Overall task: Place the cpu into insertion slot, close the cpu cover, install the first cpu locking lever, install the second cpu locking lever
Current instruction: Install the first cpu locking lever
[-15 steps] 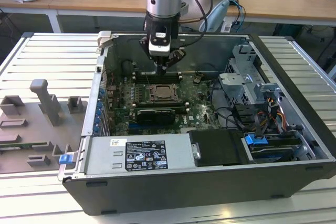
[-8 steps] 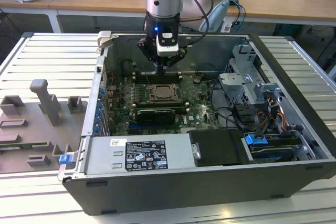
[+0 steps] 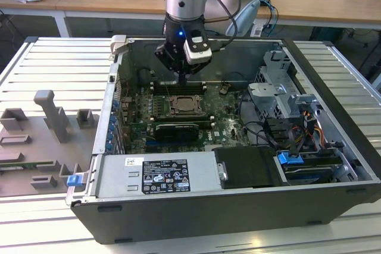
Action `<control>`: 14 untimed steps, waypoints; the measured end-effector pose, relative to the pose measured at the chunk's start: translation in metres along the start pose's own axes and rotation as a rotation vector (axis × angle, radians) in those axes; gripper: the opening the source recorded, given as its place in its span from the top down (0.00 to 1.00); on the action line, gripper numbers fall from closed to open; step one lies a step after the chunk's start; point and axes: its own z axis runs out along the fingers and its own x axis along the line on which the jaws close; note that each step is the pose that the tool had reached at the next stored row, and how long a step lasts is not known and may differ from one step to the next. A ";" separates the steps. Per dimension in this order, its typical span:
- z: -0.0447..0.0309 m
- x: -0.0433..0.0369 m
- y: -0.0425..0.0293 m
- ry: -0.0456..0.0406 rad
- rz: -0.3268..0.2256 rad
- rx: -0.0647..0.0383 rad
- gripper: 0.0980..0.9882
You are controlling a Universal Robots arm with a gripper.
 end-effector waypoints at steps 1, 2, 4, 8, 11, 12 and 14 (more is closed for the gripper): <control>0.0000 0.0000 0.0000 0.0007 -0.024 0.000 0.99; 0.0000 0.0000 0.0000 0.0012 -0.045 -0.001 0.99; 0.0000 0.0000 0.0000 0.0029 -0.104 -0.002 0.99; 0.0001 0.0000 0.0000 0.0055 -0.197 -0.003 0.99; 0.0002 0.0000 0.0000 0.0071 -0.255 -0.004 0.99; 0.0004 0.0004 -0.0001 0.0076 -0.272 -0.005 0.99; 0.0003 0.0064 -0.0016 0.0083 -0.277 -0.009 0.99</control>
